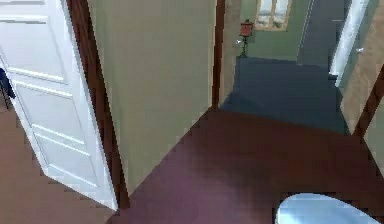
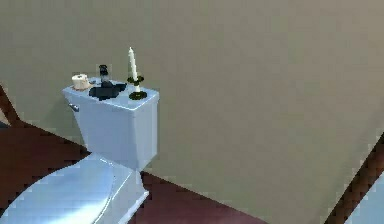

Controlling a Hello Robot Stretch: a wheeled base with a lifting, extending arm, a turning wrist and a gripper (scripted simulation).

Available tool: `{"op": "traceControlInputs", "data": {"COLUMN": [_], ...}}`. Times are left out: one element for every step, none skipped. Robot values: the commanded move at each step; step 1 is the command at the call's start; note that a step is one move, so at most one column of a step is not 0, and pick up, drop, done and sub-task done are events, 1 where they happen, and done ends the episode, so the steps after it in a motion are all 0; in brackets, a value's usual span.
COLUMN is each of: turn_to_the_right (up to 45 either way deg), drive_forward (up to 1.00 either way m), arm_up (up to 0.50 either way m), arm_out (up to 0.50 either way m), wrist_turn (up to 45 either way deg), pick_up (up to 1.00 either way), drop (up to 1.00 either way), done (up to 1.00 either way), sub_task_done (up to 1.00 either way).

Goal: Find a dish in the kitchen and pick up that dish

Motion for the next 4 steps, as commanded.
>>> {"op": "traceControlInputs", "data": {"turn_to_the_right": [0.0,21.0,0.0,0.0], "drive_forward": [0.55,0.00,1.00,1.00], "arm_up": [0.00,0.00,0.00,0.00], "arm_out": [0.00,0.00,0.00,0.00], "wrist_turn": [0.0,0.0,0.0,0.0], "pick_up": [0.00,0.00,0.00,0.00], "drop": [0.00,0.00,0.00,0.00], "done": [0.00,0.00,0.00,0.00], "sub_task_done": [0.00,0.00,0.00,0.00]}}
